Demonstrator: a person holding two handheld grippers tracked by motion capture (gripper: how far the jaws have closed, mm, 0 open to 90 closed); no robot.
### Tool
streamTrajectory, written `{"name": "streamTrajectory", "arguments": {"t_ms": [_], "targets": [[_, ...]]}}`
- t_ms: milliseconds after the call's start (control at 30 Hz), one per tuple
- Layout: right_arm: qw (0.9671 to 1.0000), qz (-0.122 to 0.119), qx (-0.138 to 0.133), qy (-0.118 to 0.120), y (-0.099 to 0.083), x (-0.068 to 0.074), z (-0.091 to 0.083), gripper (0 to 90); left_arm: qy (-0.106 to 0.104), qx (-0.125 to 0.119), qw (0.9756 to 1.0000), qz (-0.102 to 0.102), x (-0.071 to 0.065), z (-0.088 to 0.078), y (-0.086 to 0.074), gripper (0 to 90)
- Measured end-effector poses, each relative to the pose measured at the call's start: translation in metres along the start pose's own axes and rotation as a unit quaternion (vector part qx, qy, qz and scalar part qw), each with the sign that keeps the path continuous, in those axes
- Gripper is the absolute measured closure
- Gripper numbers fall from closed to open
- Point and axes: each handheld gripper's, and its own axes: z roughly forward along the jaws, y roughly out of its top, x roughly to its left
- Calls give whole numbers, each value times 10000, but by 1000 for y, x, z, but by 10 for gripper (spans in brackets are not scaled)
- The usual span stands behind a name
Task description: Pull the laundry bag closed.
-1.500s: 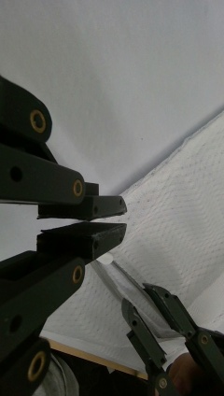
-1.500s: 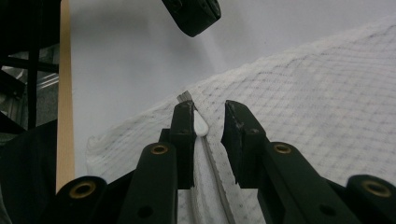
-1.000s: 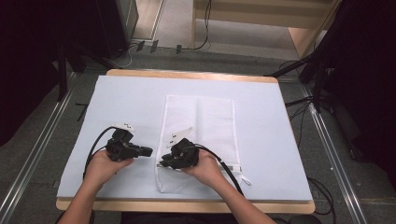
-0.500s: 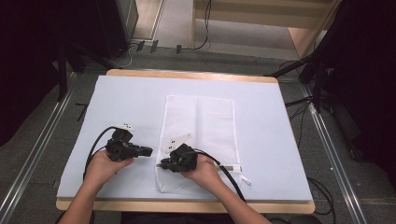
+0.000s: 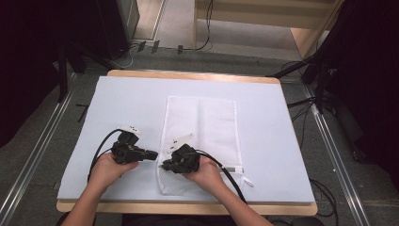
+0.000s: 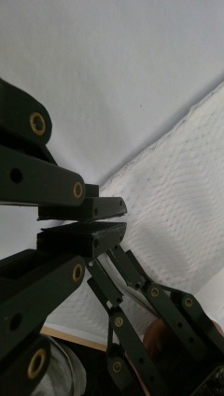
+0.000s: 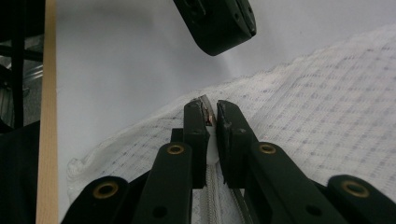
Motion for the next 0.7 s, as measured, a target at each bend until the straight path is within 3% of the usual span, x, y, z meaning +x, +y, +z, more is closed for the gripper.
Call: {"name": "streamTrajectory", "arguments": {"t_ms": [100, 267, 333, 567, 700], "targets": [[10000, -57, 7, -73, 0, 3, 2, 847, -33, -55, 9999, -131, 1, 6, 2, 872], [10000, 13, -64, -74, -3, 4, 2, 847, 55, 385, 9991, -188, 0, 27, 3, 877], [9999, 25, -101, -82, -4, 4, 2, 847, 44, 379, 9990, -250, 0, 26, 0, 882], [9999, 38, -125, -68, -5, 4, 2, 848, 30, 230, 9997, -54, 0, 20, -11, 859], [9999, 54, -107, -37, -4, 3, 2, 850, 275, 246, 9993, 52, -6, 21, -11, 885]]}}
